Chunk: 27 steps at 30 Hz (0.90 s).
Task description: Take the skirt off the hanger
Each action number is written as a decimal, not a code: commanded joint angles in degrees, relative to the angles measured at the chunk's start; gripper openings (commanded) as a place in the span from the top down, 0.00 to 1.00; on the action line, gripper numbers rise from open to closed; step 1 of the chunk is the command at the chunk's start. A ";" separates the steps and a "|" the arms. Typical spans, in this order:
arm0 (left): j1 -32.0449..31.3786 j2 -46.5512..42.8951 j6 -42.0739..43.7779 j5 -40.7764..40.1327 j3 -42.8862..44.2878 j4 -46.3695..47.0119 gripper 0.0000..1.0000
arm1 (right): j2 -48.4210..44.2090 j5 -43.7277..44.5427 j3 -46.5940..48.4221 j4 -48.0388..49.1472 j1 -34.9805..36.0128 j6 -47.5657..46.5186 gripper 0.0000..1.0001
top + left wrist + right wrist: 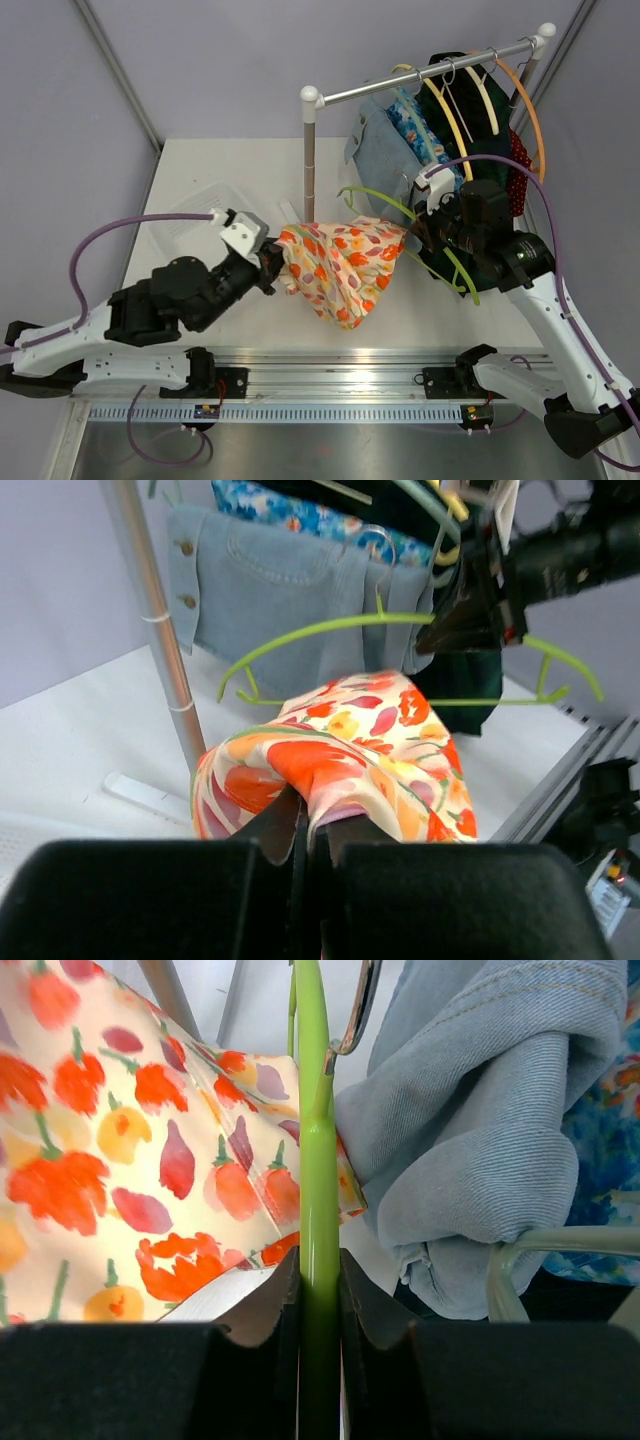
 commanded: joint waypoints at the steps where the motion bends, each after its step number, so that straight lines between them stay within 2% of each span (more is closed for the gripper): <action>1: 1.19 2.59 1.70 0.84 -0.63 2.84 1.00 | -0.04 -2.43 2.68 1.50 -0.30 -2.41 1.00; 5: 1.37 1.56 3.46 -1.79 5.95 -4.88 1.00 | 0.75 5.63 1.55 2.20 -0.30 -3.28 1.00; 10: 1.37 -12.39 7.07 -1.61 10.53 -7.71 1.00 | -0.31 5.83 -1.97 4.31 -0.39 -3.55 1.00; 14: 1.37 -15.33 6.54 -2.23 13.27 -10.35 1.00 | 0.31 4.00 -1.89 4.49 -0.39 -3.64 1.00; 18: 1.28 -11.03 5.31 -1.10 10.56 -11.24 1.00 | 0.84 0.39 -0.22 2.82 -0.39 -4.69 1.00; 22: 1.37 -4.97 5.66 2.07 7.21 -4.15 1.00 | 0.92 -5.49 2.42 0.01 -0.30 -5.83 1.00; 27: 1.37 4.16 7.06 5.50 10.01 0.01 1.00 | 0.93 -10.77 5.32 -2.19 -0.30 -7.32 1.00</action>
